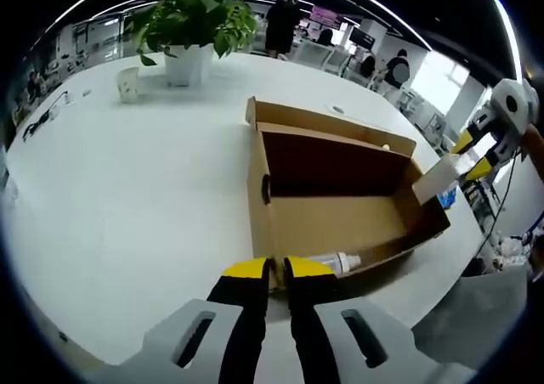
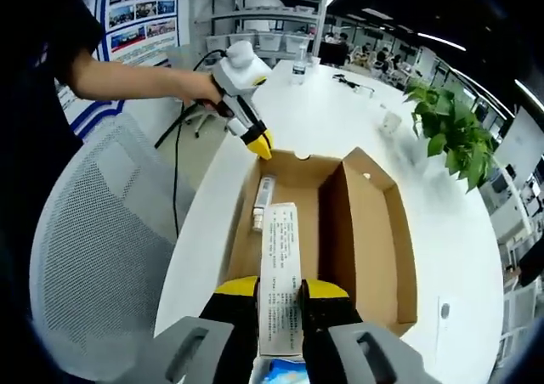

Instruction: Operate the shoe box by opening the lid, removing the specified soft item, and placing it in the target area until the item is outside and the box remains undamaged.

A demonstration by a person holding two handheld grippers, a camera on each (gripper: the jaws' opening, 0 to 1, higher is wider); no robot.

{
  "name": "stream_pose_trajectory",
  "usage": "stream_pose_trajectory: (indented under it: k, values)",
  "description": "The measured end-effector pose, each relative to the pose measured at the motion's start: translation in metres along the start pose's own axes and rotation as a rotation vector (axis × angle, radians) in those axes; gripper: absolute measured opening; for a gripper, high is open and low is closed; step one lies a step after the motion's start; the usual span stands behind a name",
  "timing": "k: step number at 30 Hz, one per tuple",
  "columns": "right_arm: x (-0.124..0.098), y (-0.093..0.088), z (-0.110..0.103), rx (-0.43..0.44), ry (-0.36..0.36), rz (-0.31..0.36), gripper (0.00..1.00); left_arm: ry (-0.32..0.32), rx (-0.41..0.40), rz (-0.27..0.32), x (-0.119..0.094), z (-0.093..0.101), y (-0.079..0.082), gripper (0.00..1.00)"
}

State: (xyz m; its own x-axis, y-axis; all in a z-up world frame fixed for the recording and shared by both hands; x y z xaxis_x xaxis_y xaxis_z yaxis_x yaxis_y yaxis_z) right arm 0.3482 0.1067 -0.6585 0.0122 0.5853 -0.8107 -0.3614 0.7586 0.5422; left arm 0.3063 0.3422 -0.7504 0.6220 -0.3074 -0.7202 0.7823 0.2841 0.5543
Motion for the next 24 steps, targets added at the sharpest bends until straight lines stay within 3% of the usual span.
stream_pose_trajectory:
  k: [11,24]
  values:
    - [-0.034,-0.003,0.013,-0.034,-0.02,-0.005,0.14,0.013,0.01,-0.007,0.0,0.001,0.0,0.06]
    - [-0.075,-0.024,0.02,-0.039,-0.048,-0.036,0.14,0.021,0.012,-0.018,0.001,0.0,0.0,0.05]
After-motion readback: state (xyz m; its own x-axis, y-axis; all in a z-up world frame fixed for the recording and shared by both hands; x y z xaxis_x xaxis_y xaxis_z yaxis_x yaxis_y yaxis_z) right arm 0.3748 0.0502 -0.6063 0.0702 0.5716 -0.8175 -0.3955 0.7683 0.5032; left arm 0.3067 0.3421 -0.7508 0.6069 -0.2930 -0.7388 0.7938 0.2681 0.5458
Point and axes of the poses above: the point that each gripper's makers call its tool centre point, and the gripper's own axes: x roughly forward along the fingers, z roughly to its right, y roughly out of its top, the point moved 2 cm from there along -x, roughly backward along the fingers, and after that the axes turned 14 degrees about -x, right-handed, at the moved point
